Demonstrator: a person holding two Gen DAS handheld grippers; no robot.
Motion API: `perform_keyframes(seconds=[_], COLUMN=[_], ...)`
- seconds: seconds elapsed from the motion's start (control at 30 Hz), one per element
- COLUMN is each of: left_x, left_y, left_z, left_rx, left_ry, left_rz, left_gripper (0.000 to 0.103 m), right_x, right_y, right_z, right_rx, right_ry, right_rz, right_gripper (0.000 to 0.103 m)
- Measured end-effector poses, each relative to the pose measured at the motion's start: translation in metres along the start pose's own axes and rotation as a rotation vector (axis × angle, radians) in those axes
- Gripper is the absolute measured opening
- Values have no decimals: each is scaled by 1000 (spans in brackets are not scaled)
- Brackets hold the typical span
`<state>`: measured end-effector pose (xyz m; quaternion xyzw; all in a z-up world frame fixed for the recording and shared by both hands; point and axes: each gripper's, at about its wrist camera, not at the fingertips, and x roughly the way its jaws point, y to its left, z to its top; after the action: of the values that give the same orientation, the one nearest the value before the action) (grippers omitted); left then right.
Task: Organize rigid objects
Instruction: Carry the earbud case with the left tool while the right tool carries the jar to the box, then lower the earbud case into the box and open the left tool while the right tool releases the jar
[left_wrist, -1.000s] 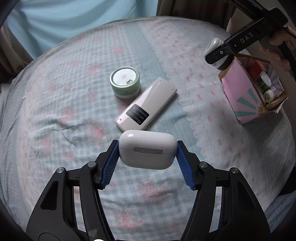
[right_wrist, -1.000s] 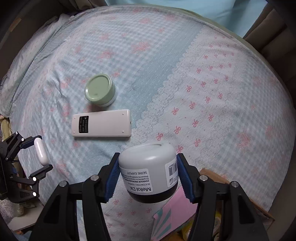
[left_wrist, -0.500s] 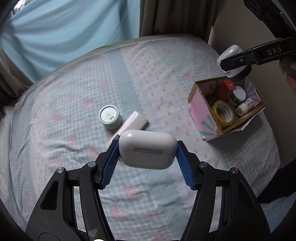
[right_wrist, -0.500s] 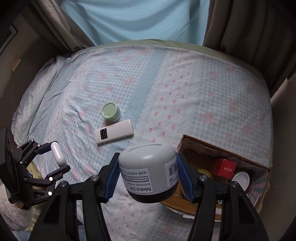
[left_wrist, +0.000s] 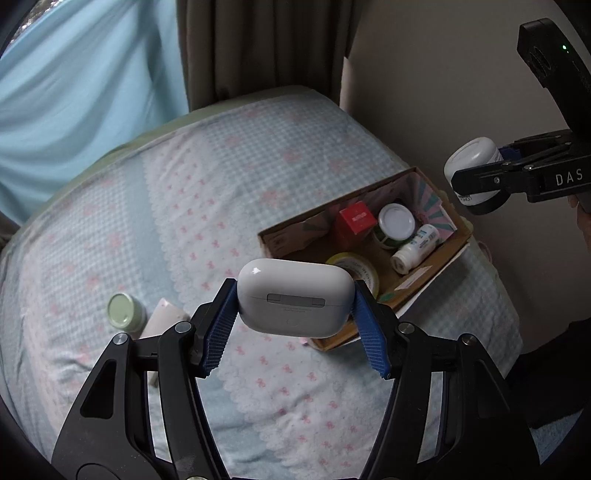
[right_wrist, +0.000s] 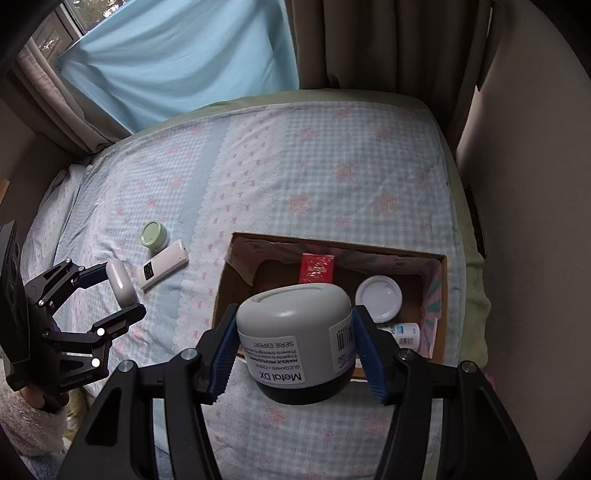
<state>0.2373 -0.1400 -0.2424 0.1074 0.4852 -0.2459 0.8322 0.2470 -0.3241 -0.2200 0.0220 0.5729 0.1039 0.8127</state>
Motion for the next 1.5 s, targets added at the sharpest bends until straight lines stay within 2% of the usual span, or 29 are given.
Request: perform_keyframes(seconds=[0.17, 0.43, 0.57, 0.77, 1.1, 1.33, 1.37, 1.4, 1.43, 1.47, 1.5], left_x=[36, 108, 146, 191, 221, 226, 226, 225, 223, 218, 213], left_y=[-23, -29, -27, -22, -25, -23, -23, -23, -23, -23, -23], left_z=[17, 37, 40, 38, 35, 42, 43, 43, 44, 44, 44], left_rx=[3, -26, -14, -4, 101, 101, 96, 90, 85, 81, 83], left_ry=[45, 141, 187, 242, 294, 310, 318, 321, 322, 307, 296], left_rz=[-34, -37, -12, 6, 27, 44, 35, 25, 10, -5, -4], left_gripper=[58, 58, 58, 58, 58, 59, 69, 97, 102, 103, 103], right_x=[19, 75, 101, 128, 160, 169, 170, 168, 163, 159, 153], right_y=[-34, -70, -73, -57, -40, -44, -45, -45, -44, -45, -47], right_z=[-16, -34, -40, -44, -51, -45, -44, -43, -45, -45, -47], right_rx=[27, 66, 63, 5, -95, -107, -105, -103, -99, -96, -91], right_ry=[39, 121, 127, 82, 63, 51, 53, 44, 19, -11, -36], right_rz=[-1, 29, 46, 77, 56, 63, 62, 61, 62, 66, 77], right_gripper=[55, 55, 55, 55, 55, 56, 57, 72, 88, 103, 103])
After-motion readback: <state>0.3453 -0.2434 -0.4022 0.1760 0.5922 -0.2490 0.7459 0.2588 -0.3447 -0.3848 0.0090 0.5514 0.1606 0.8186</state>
